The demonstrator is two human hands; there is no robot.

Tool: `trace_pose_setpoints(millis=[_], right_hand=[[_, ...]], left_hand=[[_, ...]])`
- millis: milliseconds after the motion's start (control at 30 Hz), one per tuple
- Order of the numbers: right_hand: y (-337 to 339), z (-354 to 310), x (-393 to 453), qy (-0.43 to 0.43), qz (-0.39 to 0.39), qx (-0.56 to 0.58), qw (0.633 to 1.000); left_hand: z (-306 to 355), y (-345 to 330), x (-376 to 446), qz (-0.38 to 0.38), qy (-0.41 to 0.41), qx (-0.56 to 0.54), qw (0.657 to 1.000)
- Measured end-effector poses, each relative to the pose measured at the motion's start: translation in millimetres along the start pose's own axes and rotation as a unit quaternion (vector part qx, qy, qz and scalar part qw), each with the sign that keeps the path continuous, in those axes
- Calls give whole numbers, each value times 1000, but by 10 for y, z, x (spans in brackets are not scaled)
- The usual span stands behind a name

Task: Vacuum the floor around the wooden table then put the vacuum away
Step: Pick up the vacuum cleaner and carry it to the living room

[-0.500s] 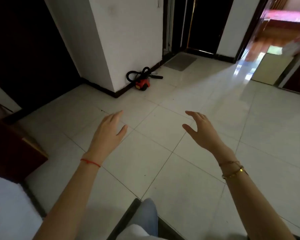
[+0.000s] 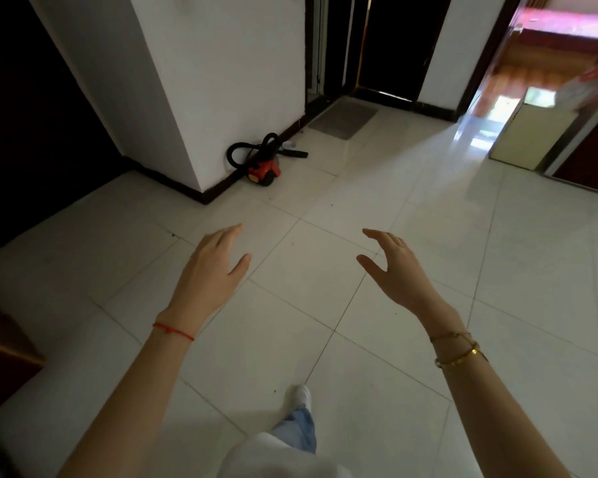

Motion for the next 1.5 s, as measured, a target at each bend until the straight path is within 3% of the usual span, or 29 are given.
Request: trace_pose_setpoints(millis=[300, 700, 1133, 1500], right_hand=[[-24, 363, 1447, -26, 33, -7, 999], [-331, 1376, 3312, -47, 26, -2, 999], [-492, 2163, 6200, 32, -45, 0, 998], [-1478, 2371, 8171, 84, -111, 31, 990]], left_hand=[[-56, -528, 1649, -19, -38, 4, 999], [-104, -1667, 3517, -36, -37, -2, 999], [38, -2613, 5769, 5, 25, -3, 1000], [-695, -3254, 7170, 21, 117, 22, 993]])
Point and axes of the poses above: each hand's wrist, its own x-axis towards the middle knuckle, its own y-axis out of the back of the hand, z = x × y, the point moved 5 cm from there along x, towards the middle knuckle, and after that the axes turned 9 degrees about z, right-handed, at the moved point
